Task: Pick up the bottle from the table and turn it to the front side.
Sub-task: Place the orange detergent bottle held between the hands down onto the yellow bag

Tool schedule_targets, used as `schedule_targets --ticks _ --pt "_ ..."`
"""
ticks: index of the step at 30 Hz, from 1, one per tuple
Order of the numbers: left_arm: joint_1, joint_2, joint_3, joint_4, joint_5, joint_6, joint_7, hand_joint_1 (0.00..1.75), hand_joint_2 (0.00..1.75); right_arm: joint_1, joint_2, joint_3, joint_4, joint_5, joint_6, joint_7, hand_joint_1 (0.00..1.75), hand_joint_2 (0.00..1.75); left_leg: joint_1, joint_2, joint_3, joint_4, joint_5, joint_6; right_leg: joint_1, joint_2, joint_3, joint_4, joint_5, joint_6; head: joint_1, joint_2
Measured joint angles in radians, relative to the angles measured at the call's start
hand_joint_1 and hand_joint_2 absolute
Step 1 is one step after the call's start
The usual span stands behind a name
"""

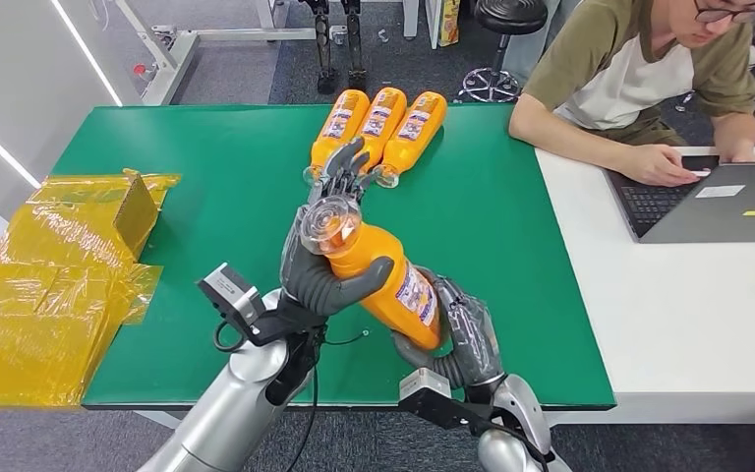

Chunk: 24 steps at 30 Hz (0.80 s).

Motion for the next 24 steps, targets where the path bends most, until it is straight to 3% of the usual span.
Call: schedule_targets --ticks 4,7,11,13,18,24 --pt "0.008 -0.006 0.0 -0.006 -0.015 -0.014 0.009 1.75 1.75 0.014 0.0 -0.007 -0.015 0.013 0.006 0.014 1.65 1.75 0.0 0.0 0.0 0.0 0.0 0.0 0.0 0.0 0.0 0.0 0.0 0.0 0.0 0.0" --pt "0.014 -0.011 0.0 -0.01 -0.018 -0.02 0.014 1.75 1.75 0.024 0.0 -0.012 -0.027 0.021 0.01 0.021 1.52 1.75 0.0 0.0 0.0 0.0 0.0 0.0 0.0 0.0 0.0 0.0 0.0 0.0 0.0 0.0" --pt "0.019 -0.016 0.0 -0.011 -0.022 -0.021 0.015 1.75 1.75 0.038 0.0 -0.018 -0.04 0.028 0.007 0.025 0.09 1.75 0.0 0.0 0.0 0.0 0.0 0.0 0.0 -0.001 0.0 0.0 0.0 0.0 0.0 0.0" --pt "0.021 -0.018 0.0 -0.011 -0.024 -0.02 0.017 1.75 1.75 0.048 0.002 -0.02 -0.048 0.035 -0.008 0.026 0.0 1.75 0.0 0.0 0.0 0.0 0.0 0.0 0.0 -0.001 0.0 0.0 0.0 0.0 0.0 0.0" --pt "0.034 -0.018 0.0 -0.009 -0.051 0.032 0.046 1.75 1.75 0.069 0.023 -0.02 -0.077 0.037 -0.07 0.018 0.0 1.75 0.0 0.0 0.0 0.0 0.0 0.0 0.0 0.0 0.0 0.0 0.0 0.0 0.0 0.0" --pt "0.038 -0.009 0.001 0.001 -0.171 0.22 0.093 1.75 1.75 0.102 0.035 -0.02 -0.101 0.011 -0.137 -0.005 0.0 1.75 0.0 0.0 0.0 -0.001 0.0 0.0 0.0 0.0 0.0 0.0 0.0 0.0 0.0 0.0"
